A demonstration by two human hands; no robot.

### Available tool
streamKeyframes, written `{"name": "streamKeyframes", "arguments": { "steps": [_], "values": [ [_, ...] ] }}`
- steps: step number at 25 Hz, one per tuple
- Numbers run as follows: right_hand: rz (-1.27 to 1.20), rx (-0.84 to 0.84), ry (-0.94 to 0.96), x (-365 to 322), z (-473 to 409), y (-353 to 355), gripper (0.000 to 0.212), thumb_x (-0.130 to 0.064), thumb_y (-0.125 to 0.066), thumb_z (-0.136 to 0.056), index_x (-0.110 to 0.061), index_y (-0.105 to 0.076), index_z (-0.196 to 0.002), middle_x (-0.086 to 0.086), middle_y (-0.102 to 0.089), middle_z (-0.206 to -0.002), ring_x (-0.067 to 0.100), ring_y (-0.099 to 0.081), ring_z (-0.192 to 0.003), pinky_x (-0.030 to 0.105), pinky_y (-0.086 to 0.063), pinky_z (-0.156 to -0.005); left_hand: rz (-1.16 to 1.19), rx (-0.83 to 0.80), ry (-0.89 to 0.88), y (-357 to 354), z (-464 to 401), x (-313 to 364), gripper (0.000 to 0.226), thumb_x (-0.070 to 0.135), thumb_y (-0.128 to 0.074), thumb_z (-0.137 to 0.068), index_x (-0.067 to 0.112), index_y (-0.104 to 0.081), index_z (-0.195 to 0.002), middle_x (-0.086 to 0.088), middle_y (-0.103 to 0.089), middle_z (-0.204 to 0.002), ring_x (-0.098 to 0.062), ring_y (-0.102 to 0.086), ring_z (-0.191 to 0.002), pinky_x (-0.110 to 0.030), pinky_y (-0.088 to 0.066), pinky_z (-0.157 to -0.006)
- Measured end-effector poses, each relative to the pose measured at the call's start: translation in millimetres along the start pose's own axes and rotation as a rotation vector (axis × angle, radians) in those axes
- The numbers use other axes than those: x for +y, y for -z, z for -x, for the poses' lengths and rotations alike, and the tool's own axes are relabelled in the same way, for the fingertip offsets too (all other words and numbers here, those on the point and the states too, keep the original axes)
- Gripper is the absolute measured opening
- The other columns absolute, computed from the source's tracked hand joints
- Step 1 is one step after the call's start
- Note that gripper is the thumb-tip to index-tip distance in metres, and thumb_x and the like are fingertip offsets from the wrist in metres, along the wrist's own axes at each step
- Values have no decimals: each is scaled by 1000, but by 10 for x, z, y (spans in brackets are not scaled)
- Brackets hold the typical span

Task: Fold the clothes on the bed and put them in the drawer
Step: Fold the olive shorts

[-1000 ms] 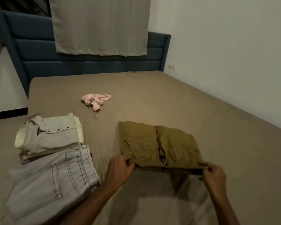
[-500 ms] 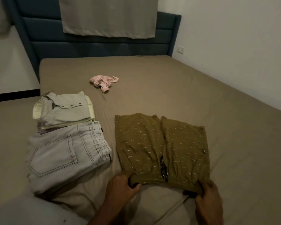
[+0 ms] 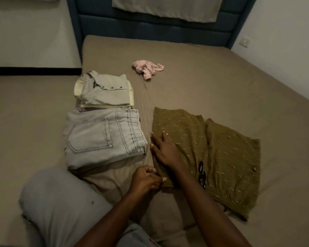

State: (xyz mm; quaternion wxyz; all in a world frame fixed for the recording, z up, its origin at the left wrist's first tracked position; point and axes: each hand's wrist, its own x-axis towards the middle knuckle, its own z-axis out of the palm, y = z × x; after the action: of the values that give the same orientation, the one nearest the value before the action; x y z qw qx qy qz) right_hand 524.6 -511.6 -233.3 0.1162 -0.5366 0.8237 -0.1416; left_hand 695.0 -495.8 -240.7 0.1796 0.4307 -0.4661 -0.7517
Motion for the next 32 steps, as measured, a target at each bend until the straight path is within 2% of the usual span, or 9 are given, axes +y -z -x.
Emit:
{"name": "streamKeyframes", "arguments": {
  "steps": [4, 8, 12, 18, 22, 24, 27, 29, 32],
  "values": [
    [193, -23, -56, -115, -612, -247, 82, -70, -4, -97, -25, -13, -165, 26, 2, -169, 38, 4, -158, 52, -1, -127, -31, -39, 20, 6, -55, -11, 33, 13, -93, -71, 1, -65, -81, -16, -63, -60, -25, -61, -51, -28, -46, -48],
    [234, -8, -127, -160, -948, -325, 76, -65, -10, -104, -21, -1, -165, 28, 8, -168, 39, 10, -157, 52, 3, -127, -135, -10, -34, -35, -60, -18, 39, 30, -85, -83, -4, -66, -83, -18, -69, -64, -32, -71, -57, -32, -50, -49],
    [214, -10, -166, -133, -1135, -312, 81, -68, -9, -102, -18, 5, -164, 27, 14, -167, 39, 12, -157, 52, 4, -127, -294, 8, -135, -89, -59, -15, 34, 27, -85, -83, 2, -61, -85, -14, -70, -62, -33, -73, -57, -36, -54, -49],
    [161, -67, -174, -123, -1316, -197, 80, -63, -17, -105, -15, 7, -164, 27, 18, -166, 39, 14, -156, 50, 3, -127, -269, 96, -63, -153, -114, 36, 27, 22, -81, -78, 8, -59, -84, -15, -69, -64, -40, -70, -53, -46, -53, -48],
    [-42, -66, -148, -71, -1324, -41, 76, -16, -44, -102, 3, 0, -161, 27, 10, -168, 38, 5, -158, 47, -4, -129, -244, 67, -113, -260, -124, 137, 27, 23, -80, -70, 20, -68, -93, -8, -75, -81, -36, -73, -61, -57, -58, -48],
    [-277, -8, -85, 55, -1290, 166, 84, 2, -47, -93, -6, -2, -164, 18, 4, -171, 33, -1, -159, 48, -11, -129, -286, 60, -209, -341, -83, 201, 35, 30, -76, -67, 29, -67, -101, -1, -76, -86, -30, -74, -67, -52, -60, -53],
    [-678, 204, -5, 312, -980, 708, 87, 10, -40, -98, -38, -9, -164, -9, -9, -170, 4, -19, -154, 26, -25, -124, -423, 6, -431, -609, -36, 359, 48, 38, -70, -67, 32, -66, -115, 9, -75, -87, -7, -72, -74, -37, -62, -70],
    [-800, 306, -56, 529, -689, 1146, 83, 14, -32, -96, -28, -12, -165, -5, -22, -166, 2, -30, -148, 5, -32, -109, -537, -41, -566, -919, 45, 502, 53, 38, -69, -72, 30, -63, -124, 8, -69, -74, -3, -64, -64, -24, -54, -63],
    [-1007, 513, -125, 1059, -194, 1748, 77, 14, -42, -98, -21, -21, -163, -4, -57, -135, 3, -64, -111, 15, -53, -91, -717, -170, -691, -1523, 197, 585, 61, 43, -67, -77, 32, -54, -135, 3, -71, -88, -16, -68, -77, -28, -56, -72]
  ]
}}
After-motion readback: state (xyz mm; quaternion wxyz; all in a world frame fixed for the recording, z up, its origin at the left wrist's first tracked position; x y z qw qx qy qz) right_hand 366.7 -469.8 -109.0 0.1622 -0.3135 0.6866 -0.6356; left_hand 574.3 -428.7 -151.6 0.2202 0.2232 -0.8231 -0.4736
